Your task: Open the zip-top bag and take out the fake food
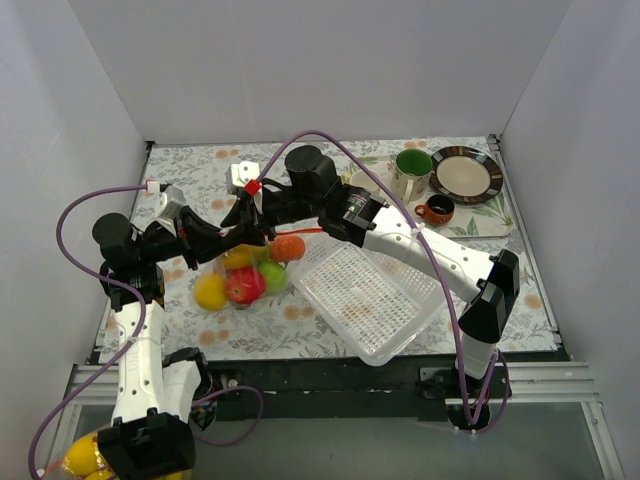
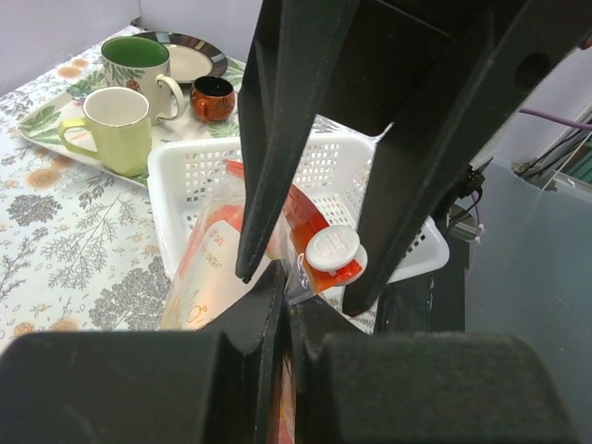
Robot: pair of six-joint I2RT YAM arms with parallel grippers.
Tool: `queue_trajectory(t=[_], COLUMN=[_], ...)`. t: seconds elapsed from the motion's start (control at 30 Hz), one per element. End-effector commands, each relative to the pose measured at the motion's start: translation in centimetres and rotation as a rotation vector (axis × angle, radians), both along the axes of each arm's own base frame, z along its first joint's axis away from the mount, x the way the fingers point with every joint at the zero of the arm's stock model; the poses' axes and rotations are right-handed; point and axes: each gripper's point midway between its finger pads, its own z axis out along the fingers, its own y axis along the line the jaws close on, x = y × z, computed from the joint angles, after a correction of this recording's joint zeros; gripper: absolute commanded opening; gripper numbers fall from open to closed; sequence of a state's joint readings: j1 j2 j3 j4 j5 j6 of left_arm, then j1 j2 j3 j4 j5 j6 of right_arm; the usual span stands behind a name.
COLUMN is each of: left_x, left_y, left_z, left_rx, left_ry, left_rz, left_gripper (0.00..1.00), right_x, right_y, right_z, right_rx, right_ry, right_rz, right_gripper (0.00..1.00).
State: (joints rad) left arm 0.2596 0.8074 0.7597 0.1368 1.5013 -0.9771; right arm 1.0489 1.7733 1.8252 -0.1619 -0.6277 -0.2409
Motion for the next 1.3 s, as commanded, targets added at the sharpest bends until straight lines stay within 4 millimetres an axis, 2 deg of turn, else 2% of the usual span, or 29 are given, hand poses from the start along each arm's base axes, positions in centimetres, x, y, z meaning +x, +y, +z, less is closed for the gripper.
queue_trajectory(t=[0.0,0.1,0.17,0.43,0.7,0.93,1.23,1.27], left_x=[-5.6,-5.8,-5.9,-6.2,-6.3,-6.4,-6.4,-6.4], left_y=[-0.7,-0.7,-0.8,-0.8,-0.9,-0.9,-0.9,-0.9], left_z=[-0.2,-0.3,-0.4,-0.5,-0.5,-0.5,-0.3,-0.3], left_rx=[0.055,0.056,0.055,0.056,0.055,0.056,0.058,0.058], left_ry=[-0.025,-0.021,-0.015,-0.015,-0.009,-0.007,-0.01,-0.01], left_rz=[-0.296,-0.296,-0.297,-0.296,-0.299,-0.295,-0.297,-0.298], left_gripper=[0.0,0.0,0.0,0.0,0.0,0.0,0.0,0.0], right_x=[-0.4,-0.3,-0.2,0.3,0.2,0.2,0.1,0.2], right_y=[-0.5,-0.5,-0.6,-1.1,-1.3,-1.6,-1.7,-1.8], right_z=[3.5,3.4,3.7,5.1,5.3,6.0,5.5,5.6], right_rx=[0.074,0.075,0.081,0.114,0.116,0.131,0.117,0.118], right_ry=[-0.05,-0.056,-0.061,-0.093,-0.099,-0.114,-0.112,-0.115], right_rz=[0.001,-0.005,-0.012,-0.055,-0.054,-0.063,-0.061,-0.064], right_gripper=[0.38,0.32,0.31,0.33,0.33,0.26,0.19,0.13])
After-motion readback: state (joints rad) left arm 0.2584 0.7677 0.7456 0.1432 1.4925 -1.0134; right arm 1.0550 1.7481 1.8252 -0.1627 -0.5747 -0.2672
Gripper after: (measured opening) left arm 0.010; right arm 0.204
